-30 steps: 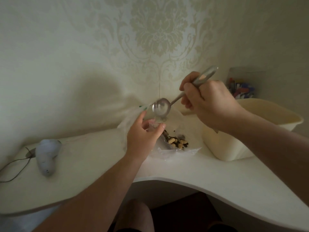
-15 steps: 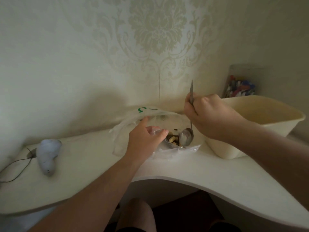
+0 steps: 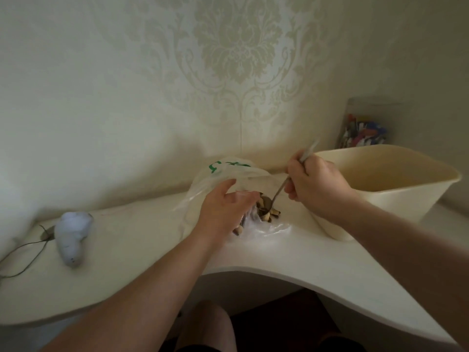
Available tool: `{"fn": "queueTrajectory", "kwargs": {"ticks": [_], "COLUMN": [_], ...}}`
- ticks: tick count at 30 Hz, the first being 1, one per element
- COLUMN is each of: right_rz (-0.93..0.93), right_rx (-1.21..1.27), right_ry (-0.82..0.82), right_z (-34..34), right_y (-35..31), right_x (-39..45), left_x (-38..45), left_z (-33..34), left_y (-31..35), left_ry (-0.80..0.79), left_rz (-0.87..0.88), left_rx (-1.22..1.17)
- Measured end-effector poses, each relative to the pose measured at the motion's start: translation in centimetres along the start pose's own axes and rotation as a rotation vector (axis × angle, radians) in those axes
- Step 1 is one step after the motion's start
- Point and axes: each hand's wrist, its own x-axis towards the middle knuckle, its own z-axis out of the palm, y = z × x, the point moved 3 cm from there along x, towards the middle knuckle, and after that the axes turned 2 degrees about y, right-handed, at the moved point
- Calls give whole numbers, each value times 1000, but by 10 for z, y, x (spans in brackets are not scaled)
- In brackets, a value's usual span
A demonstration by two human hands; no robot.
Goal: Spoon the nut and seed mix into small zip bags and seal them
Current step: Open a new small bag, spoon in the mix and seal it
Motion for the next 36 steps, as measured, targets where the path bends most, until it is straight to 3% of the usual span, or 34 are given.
{"fn": "queueTrajectory", "kwargs": {"ticks": [9, 21, 32, 36], "right_rz": [-109, -568, -620, -657], "right_rx": [35, -245, -188, -232], "right_ry": [109, 4, 7, 21], "right_z": [-23, -8, -4, 5], "right_y": [-21, -45, -35, -19], "right_x": [1, -12, -7, -11], "left_x": [3, 0, -2, 2], "left_z": [-27, -17, -17, -19], "left_y": [3, -1, 0, -1], "left_ry": [-15, 82, 98, 102], "left_rz": [265, 242, 209, 160], "left_rx": [496, 461, 414, 284]}}
